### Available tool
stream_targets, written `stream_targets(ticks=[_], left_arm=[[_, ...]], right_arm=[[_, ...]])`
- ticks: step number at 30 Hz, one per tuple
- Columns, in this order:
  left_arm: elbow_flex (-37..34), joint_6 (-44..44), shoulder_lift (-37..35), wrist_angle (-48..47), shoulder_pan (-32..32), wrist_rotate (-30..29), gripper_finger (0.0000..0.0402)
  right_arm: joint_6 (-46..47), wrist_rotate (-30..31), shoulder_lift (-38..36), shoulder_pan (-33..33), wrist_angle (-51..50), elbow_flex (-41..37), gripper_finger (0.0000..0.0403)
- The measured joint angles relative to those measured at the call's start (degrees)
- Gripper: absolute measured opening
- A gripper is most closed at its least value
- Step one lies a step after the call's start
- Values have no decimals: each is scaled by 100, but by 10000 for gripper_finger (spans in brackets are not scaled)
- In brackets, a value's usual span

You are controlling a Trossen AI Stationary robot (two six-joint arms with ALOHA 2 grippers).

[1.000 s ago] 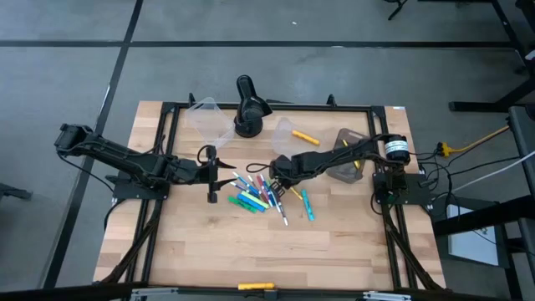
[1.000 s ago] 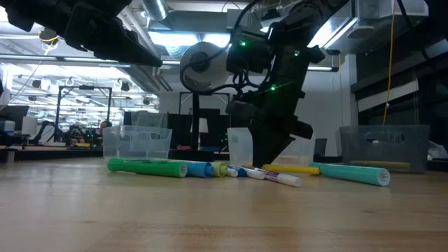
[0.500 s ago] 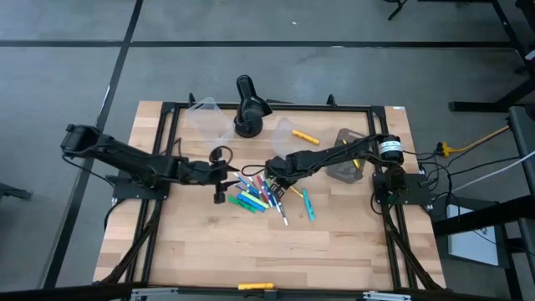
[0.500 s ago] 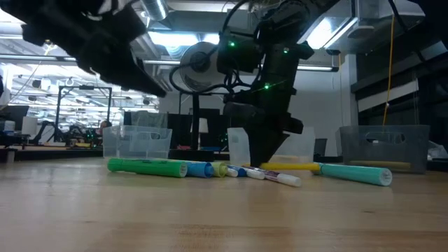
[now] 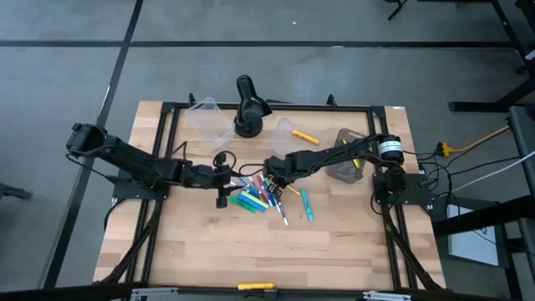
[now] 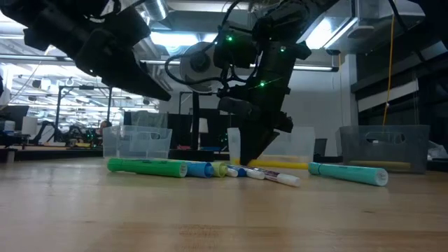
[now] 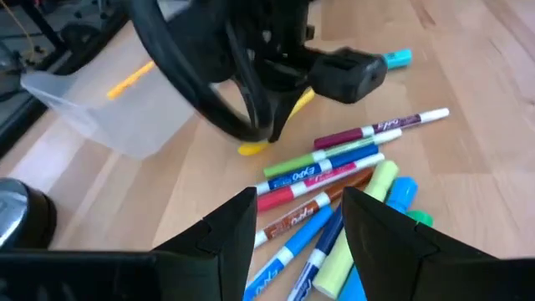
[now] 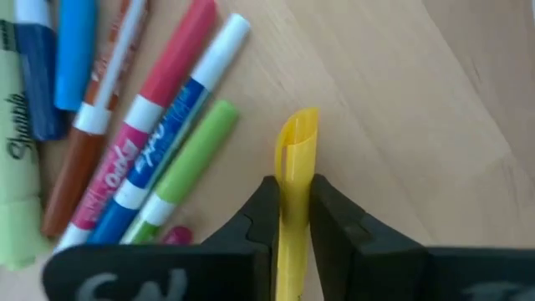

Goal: Pick & Place Markers
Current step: Put the yellow pen in the gray bin

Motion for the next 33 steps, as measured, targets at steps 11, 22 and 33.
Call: stream_targets(ticks=[11,22,33], left_arm=[[4,-173,725,715,0,-16,171],[-1,595,1711,1559,15,-379,171],[0,2654,2026,2030,8,-983,171]], right_arm=[[-357,9,-14,0,429,9,49],[-555,-11,-15,0,598,49,49],[-987,-309,-26,13,564,653,49]])
